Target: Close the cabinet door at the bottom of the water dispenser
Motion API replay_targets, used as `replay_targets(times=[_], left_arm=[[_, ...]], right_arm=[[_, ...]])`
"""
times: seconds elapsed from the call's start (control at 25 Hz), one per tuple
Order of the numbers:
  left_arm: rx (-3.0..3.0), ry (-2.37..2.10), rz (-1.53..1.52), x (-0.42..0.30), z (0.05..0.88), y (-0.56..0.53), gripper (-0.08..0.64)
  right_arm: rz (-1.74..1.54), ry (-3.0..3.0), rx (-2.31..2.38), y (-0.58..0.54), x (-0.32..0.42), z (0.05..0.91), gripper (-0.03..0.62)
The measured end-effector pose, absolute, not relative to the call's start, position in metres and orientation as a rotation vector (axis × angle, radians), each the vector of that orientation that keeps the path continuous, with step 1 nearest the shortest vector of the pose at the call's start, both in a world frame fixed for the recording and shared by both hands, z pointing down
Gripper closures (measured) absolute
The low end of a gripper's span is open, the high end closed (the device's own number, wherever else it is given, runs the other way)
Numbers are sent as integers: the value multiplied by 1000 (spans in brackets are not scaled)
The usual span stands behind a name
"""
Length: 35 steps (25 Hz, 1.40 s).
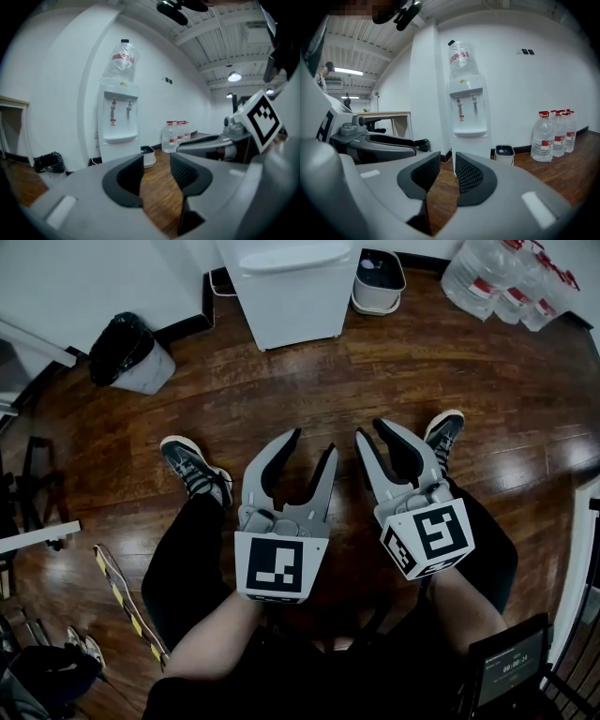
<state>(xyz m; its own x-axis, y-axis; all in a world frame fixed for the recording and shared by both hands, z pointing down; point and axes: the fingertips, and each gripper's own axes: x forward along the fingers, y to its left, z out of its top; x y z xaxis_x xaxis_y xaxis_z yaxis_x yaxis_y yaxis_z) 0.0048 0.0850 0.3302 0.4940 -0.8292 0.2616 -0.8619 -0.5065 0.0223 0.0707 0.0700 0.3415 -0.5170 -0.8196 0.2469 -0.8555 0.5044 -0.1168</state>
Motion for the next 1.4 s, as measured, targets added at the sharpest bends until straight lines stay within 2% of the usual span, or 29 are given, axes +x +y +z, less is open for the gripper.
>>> replay_targets(times=[0.16, 0.44, 1.4], left_arm=[[2585, -1492, 278, 5, 322, 83, 364], [2649, -1513, 279, 10, 314, 88, 364], [2628, -1548, 242, 12, 310, 83, 371]], right_arm=[[305, -2612, 1458, 71, 70, 332, 490], [208, -2663, 1460, 76, 65, 315, 552], [115, -2718, 1359, 87, 54, 311, 561]])
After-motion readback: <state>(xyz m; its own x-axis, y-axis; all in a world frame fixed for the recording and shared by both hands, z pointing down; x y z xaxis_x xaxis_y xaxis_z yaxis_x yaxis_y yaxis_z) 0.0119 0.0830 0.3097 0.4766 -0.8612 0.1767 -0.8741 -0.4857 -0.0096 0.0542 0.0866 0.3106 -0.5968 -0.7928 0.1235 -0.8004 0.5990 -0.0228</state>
